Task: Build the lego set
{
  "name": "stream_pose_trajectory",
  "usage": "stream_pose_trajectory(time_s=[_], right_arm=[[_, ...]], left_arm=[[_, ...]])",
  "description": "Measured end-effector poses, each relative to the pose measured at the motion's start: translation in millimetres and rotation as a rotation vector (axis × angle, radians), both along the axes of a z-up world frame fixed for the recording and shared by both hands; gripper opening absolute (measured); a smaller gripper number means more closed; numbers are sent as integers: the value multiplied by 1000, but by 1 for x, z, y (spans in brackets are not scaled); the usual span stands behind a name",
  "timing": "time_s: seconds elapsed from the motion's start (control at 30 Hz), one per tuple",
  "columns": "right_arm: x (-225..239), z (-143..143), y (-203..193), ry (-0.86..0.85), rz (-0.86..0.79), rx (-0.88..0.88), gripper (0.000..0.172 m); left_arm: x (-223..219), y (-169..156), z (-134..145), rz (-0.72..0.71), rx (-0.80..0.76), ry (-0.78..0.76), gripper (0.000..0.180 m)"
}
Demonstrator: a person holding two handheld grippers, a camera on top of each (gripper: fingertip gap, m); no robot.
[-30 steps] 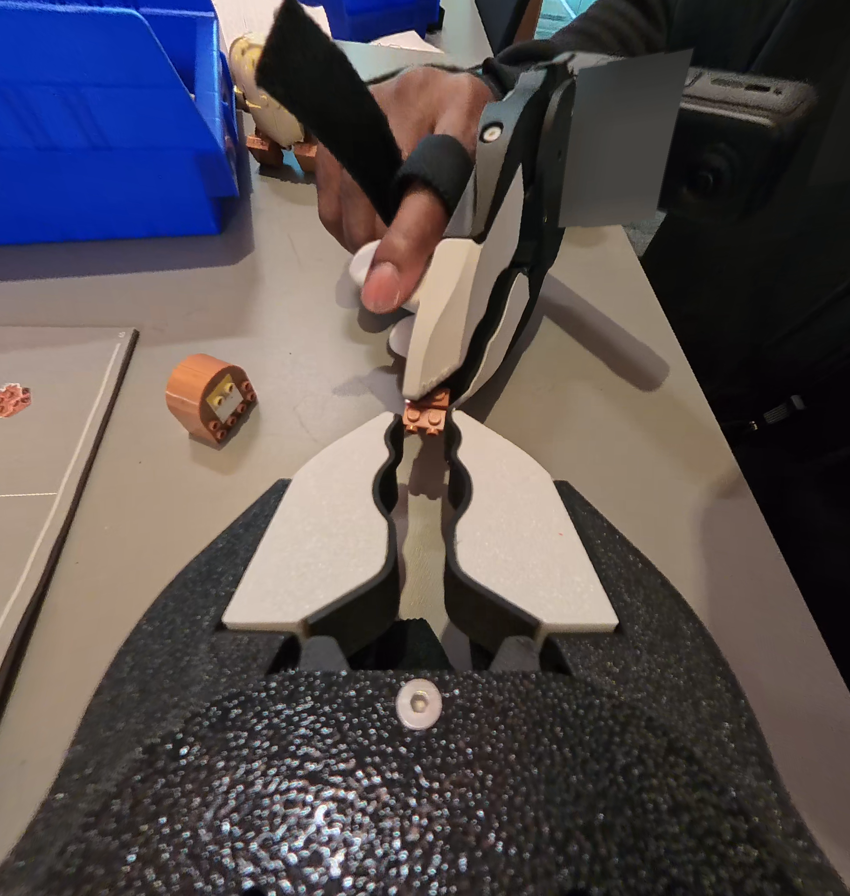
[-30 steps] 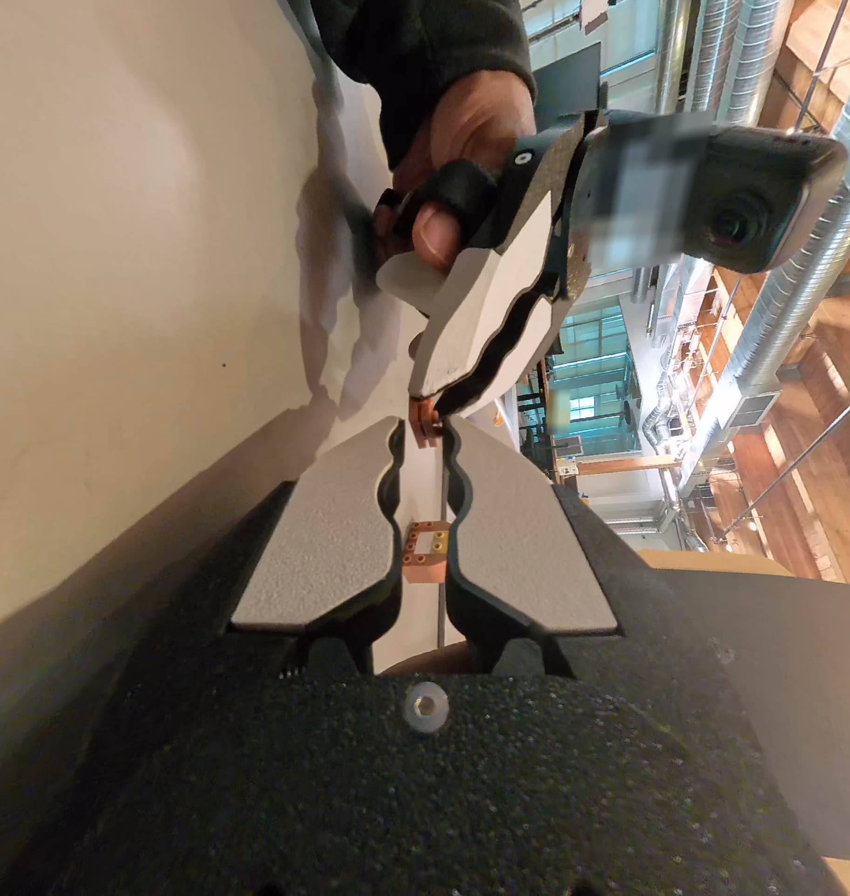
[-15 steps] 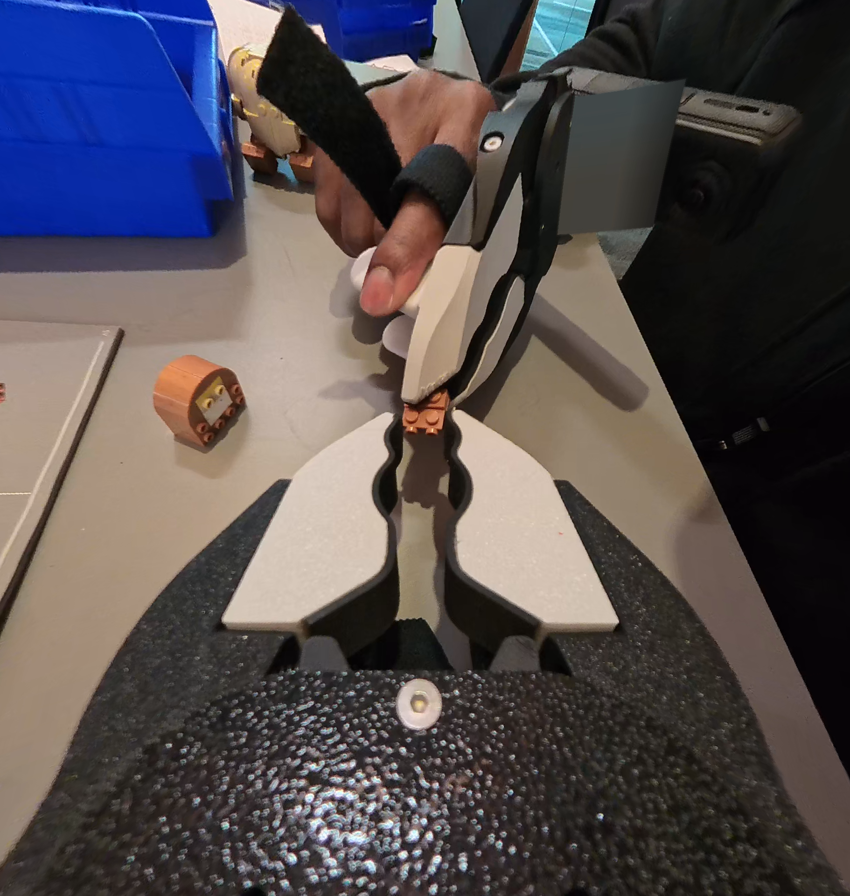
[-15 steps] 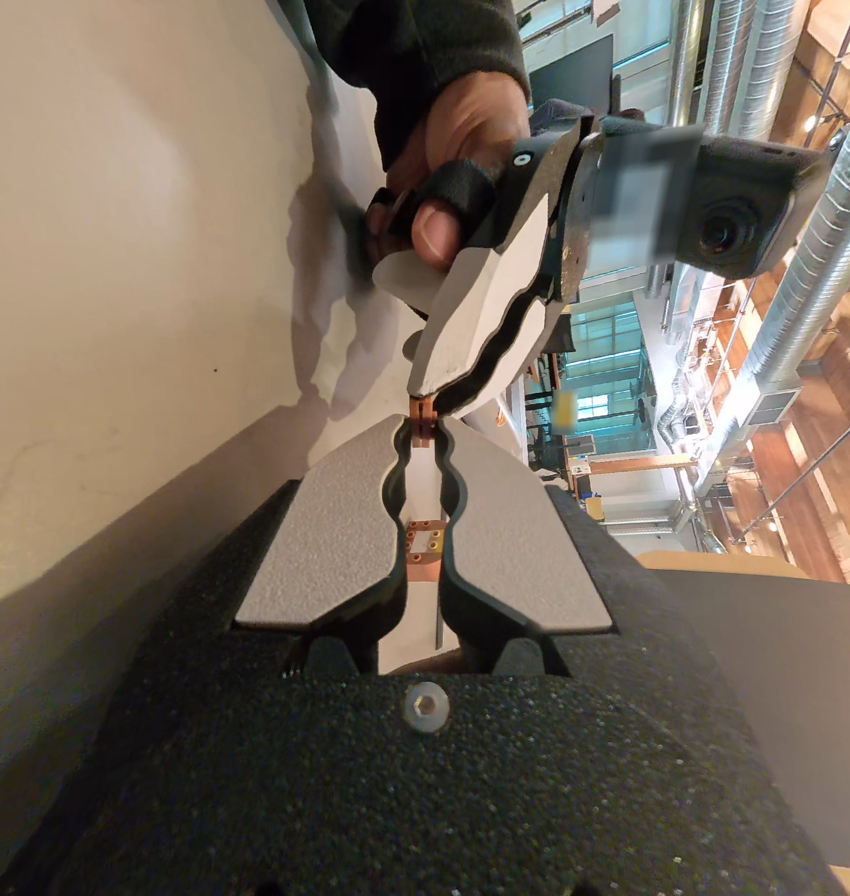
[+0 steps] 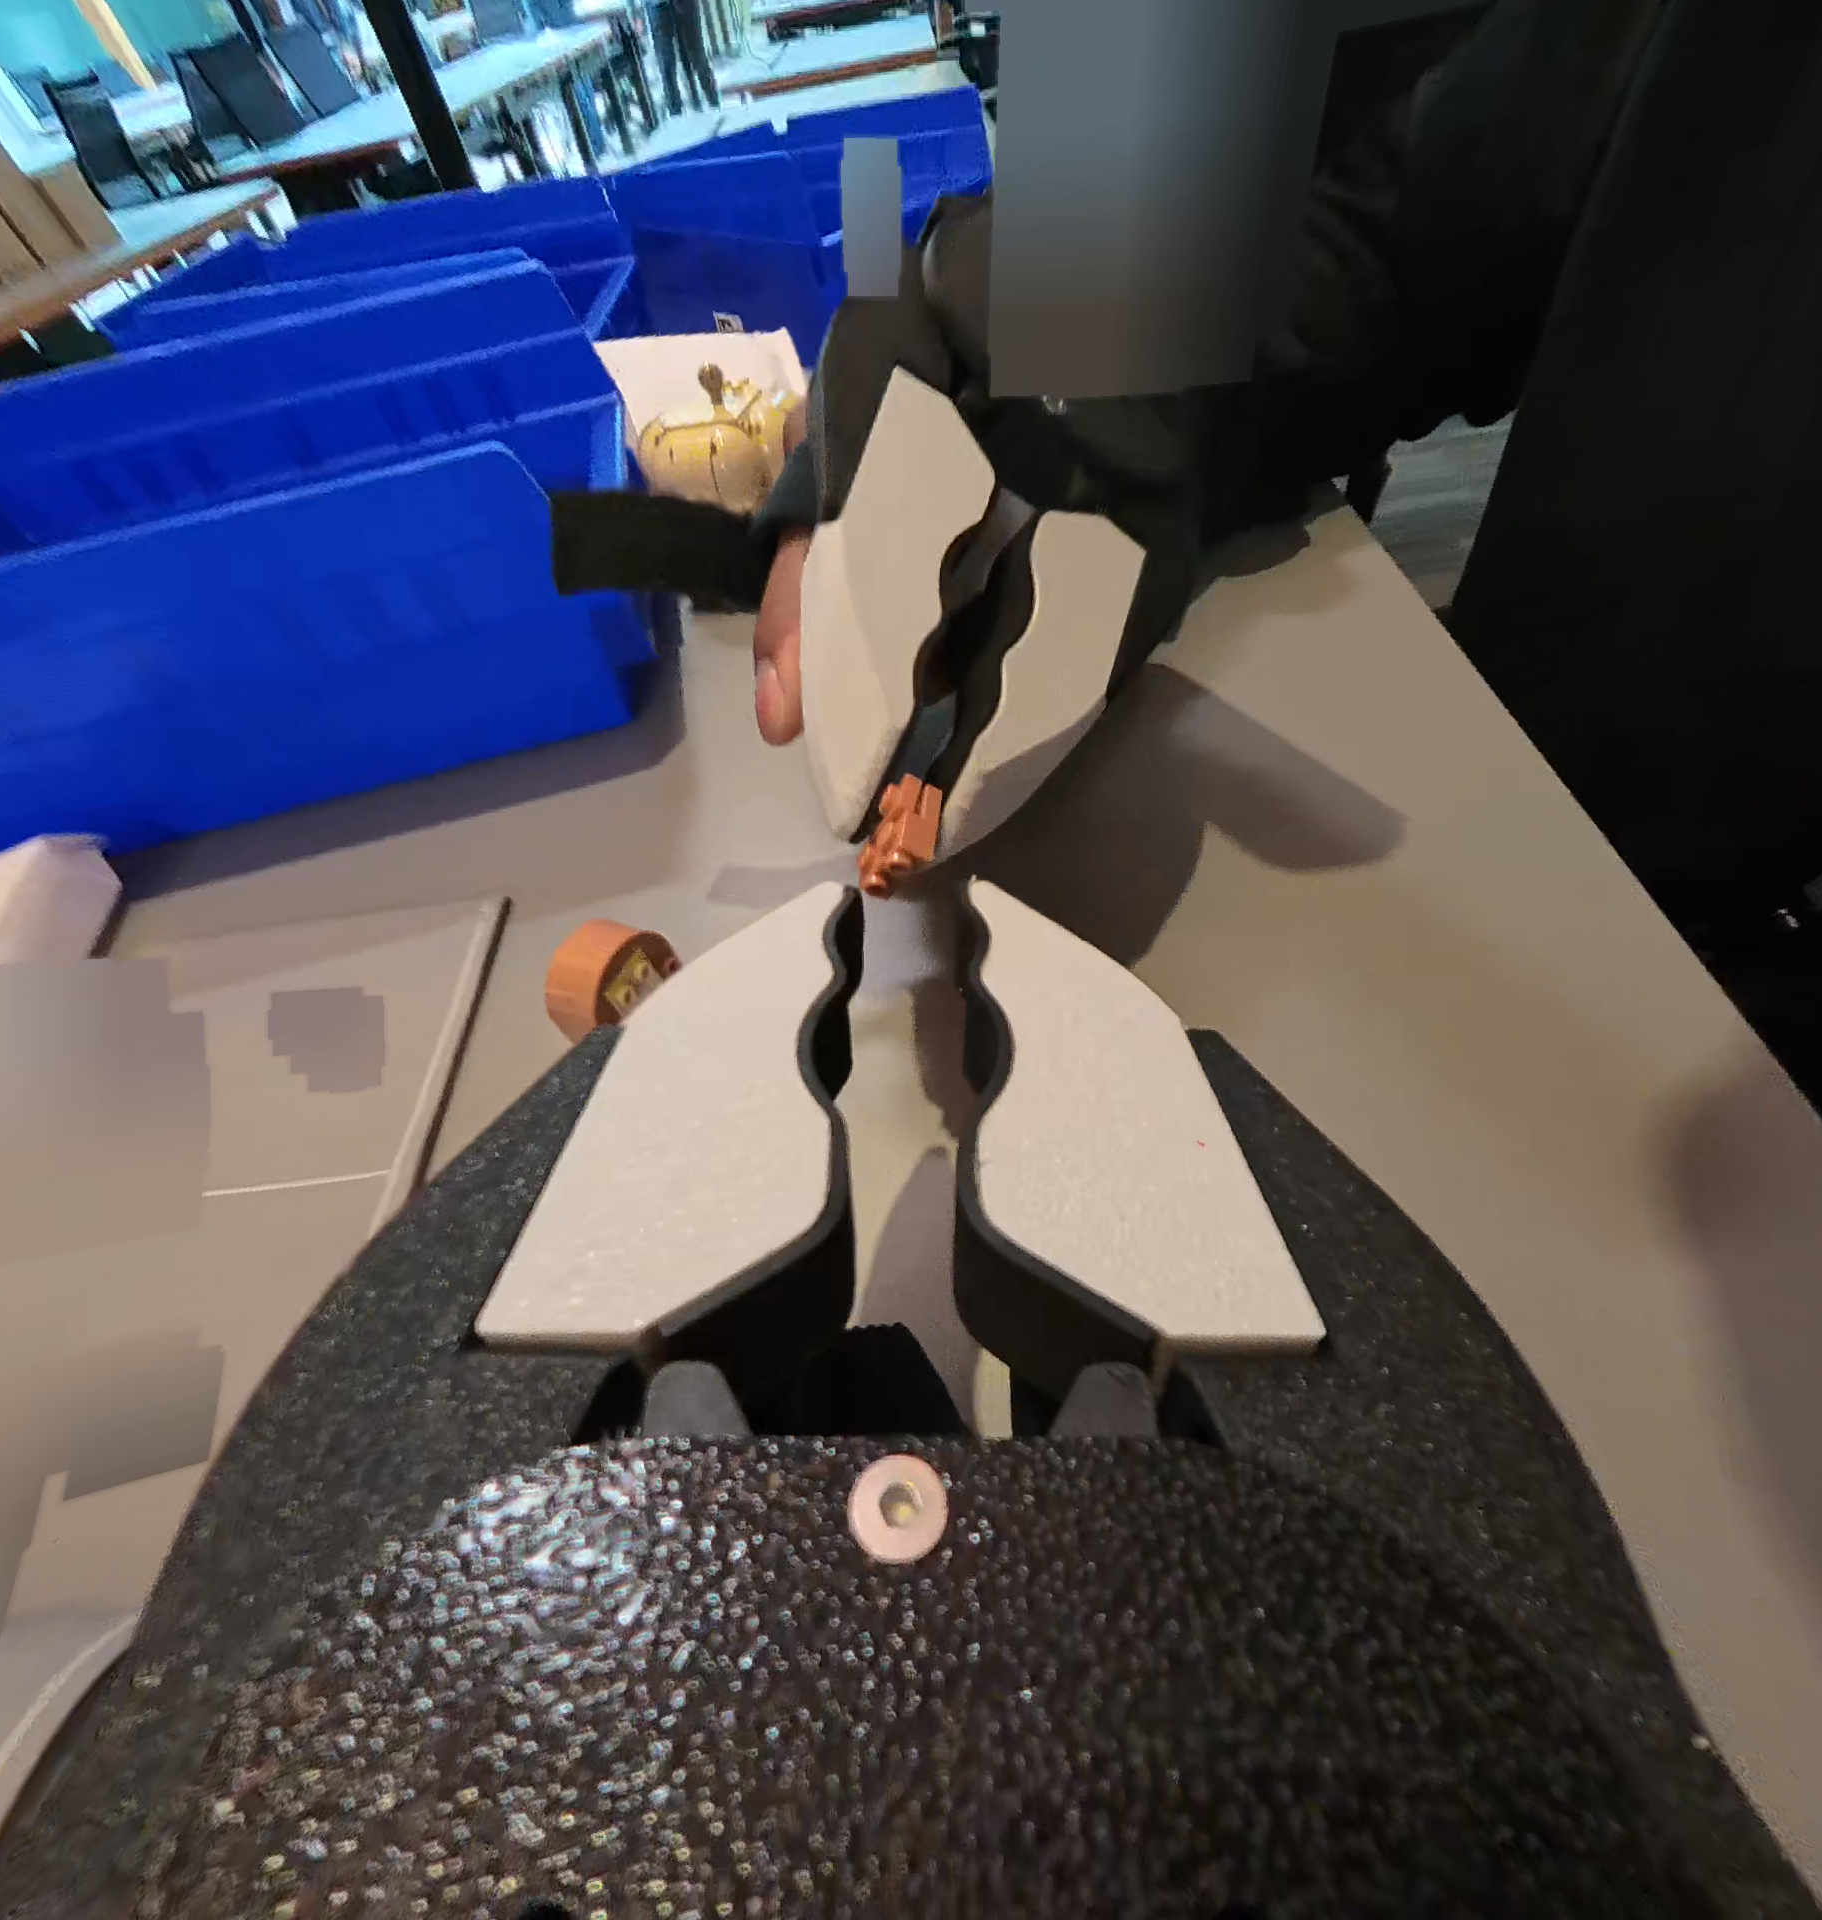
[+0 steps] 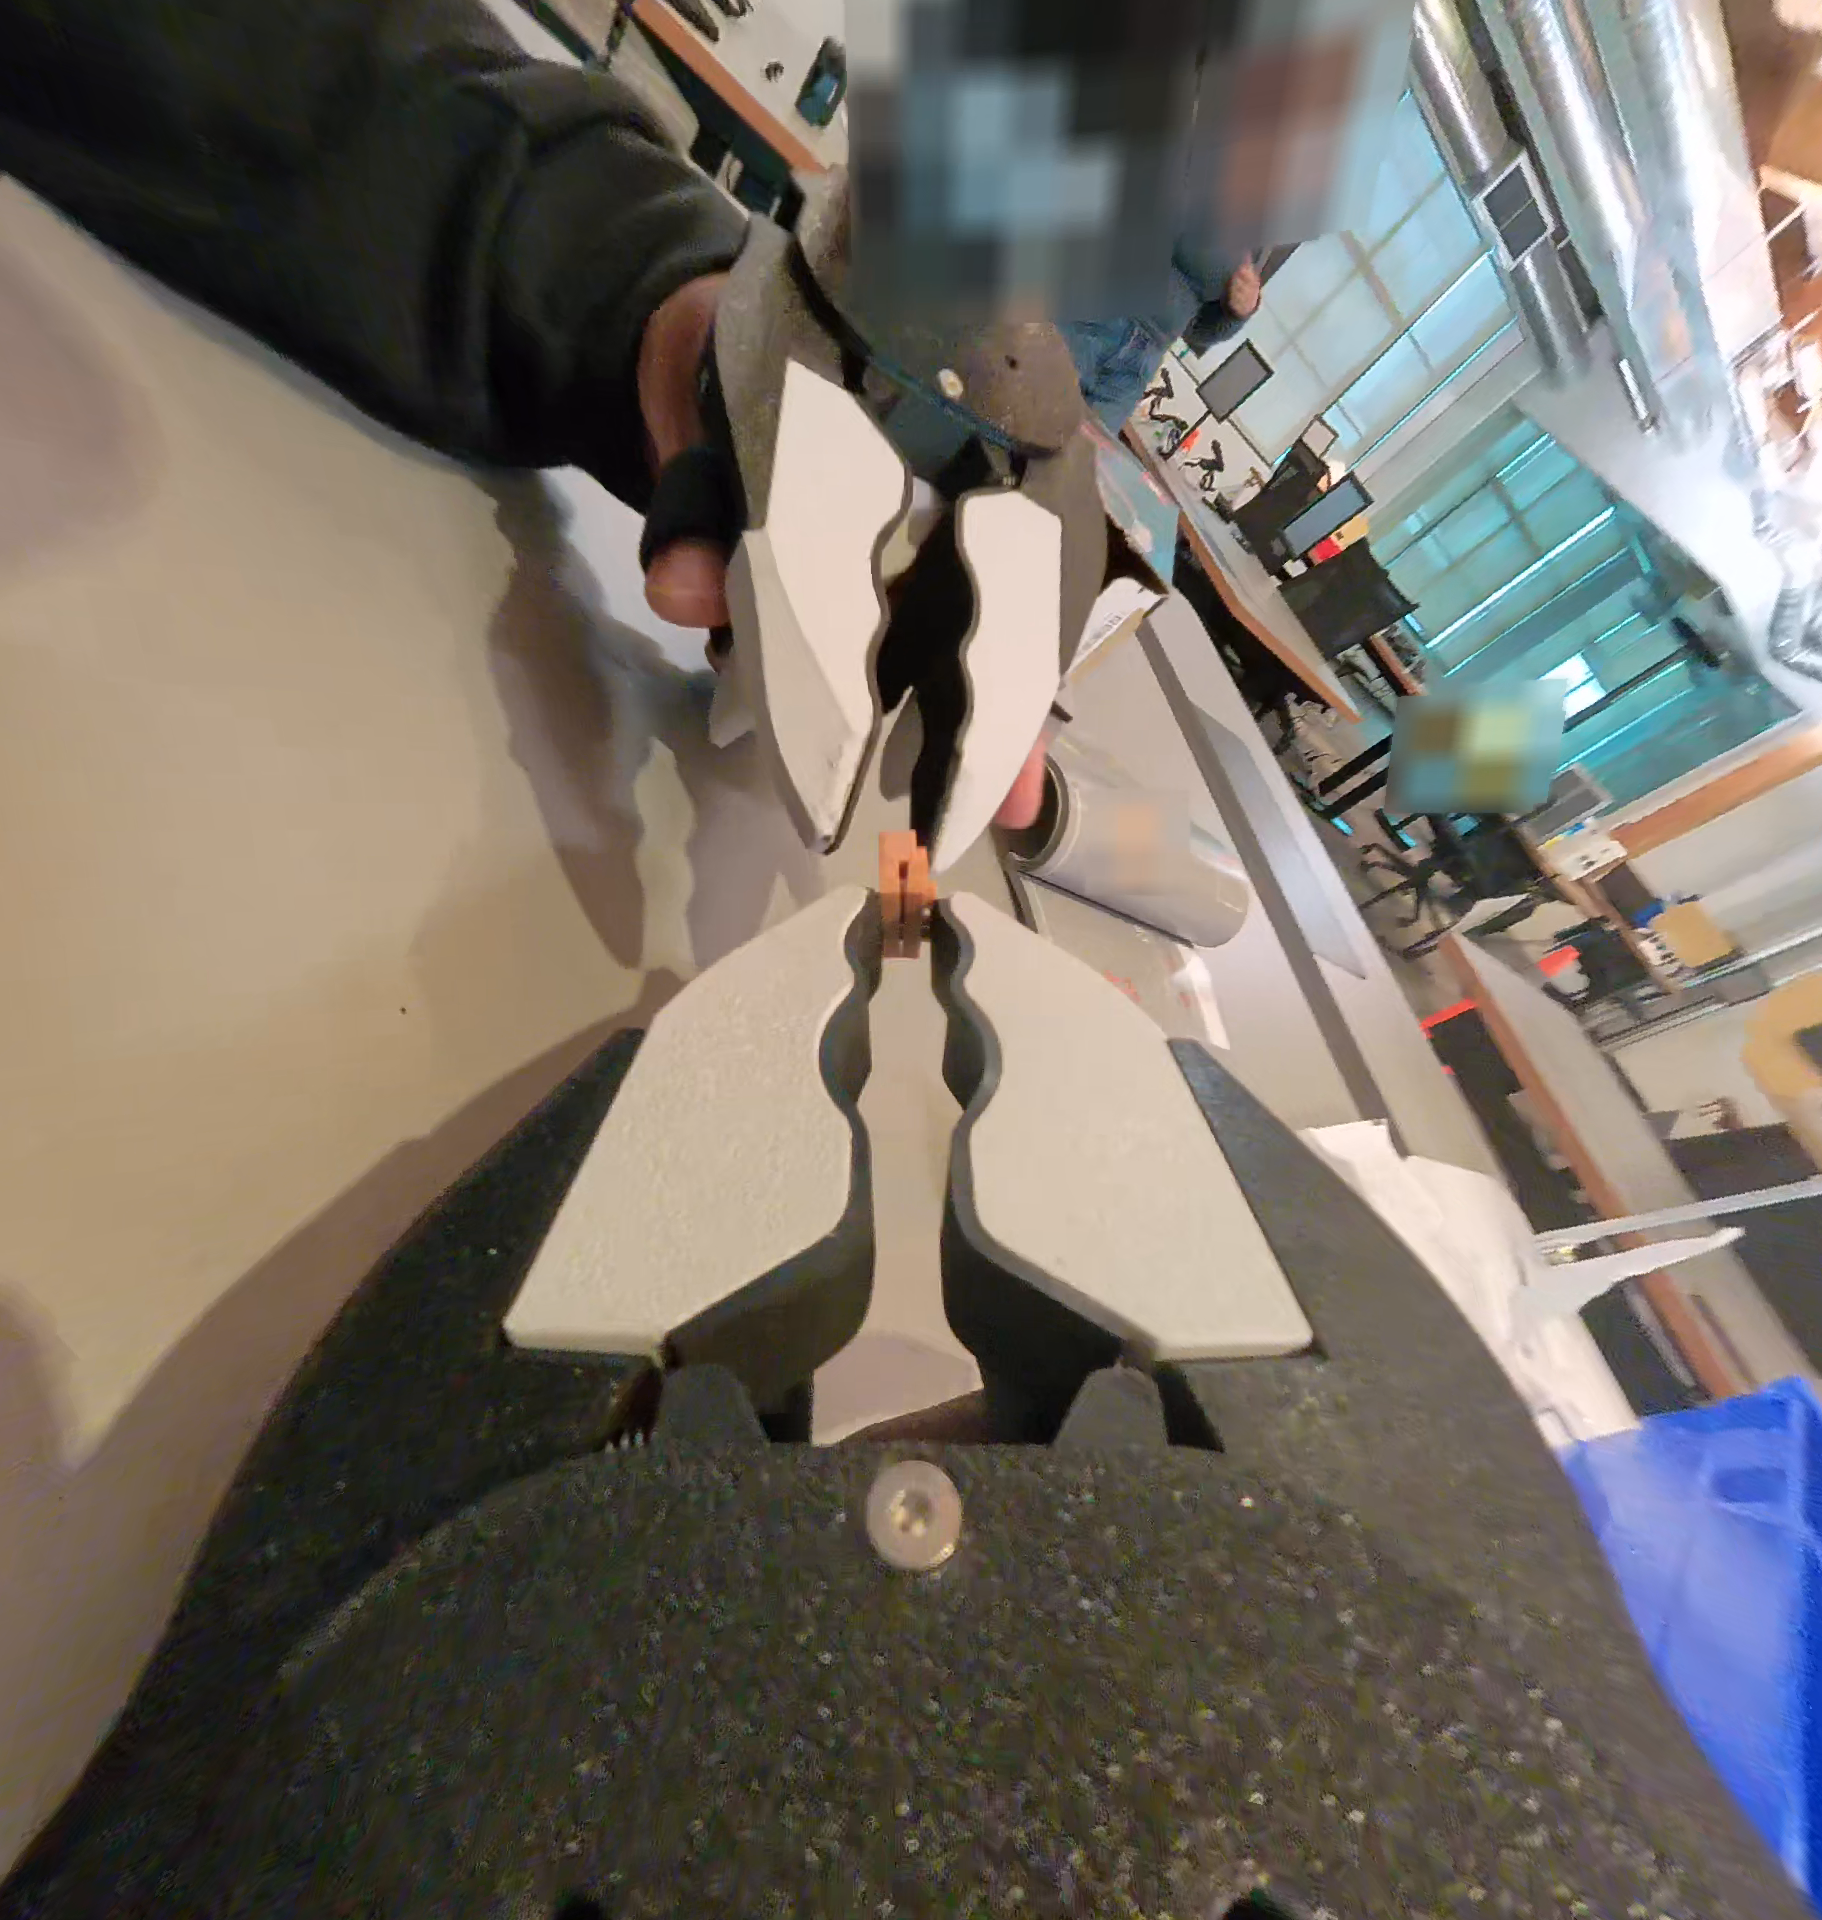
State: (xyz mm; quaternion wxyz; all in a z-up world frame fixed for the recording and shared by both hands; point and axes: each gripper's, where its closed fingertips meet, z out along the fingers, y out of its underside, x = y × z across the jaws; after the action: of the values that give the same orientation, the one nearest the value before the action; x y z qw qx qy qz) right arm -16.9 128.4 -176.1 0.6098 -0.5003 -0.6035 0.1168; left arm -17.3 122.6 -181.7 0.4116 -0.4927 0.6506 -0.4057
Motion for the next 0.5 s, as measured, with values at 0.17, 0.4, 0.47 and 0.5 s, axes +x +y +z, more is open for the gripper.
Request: stream_pose_trajectory(time_s=[0.17,0.4,0.47,0.5], right_arm=[[-3,-2,-4,35,25,-78,9],[-3,2,-3,89,36,-148,9],[-3,3,-4,101,40,-167,9],[-3,4,-4,108,42,-176,8]], left_arm=[[4,-3,9,-10,48,-83,14],[4,-2,7,-2,106,-82,9],[5,-2,8,0,117,-88,10],[5,-2,8,2,124,-86,10]])
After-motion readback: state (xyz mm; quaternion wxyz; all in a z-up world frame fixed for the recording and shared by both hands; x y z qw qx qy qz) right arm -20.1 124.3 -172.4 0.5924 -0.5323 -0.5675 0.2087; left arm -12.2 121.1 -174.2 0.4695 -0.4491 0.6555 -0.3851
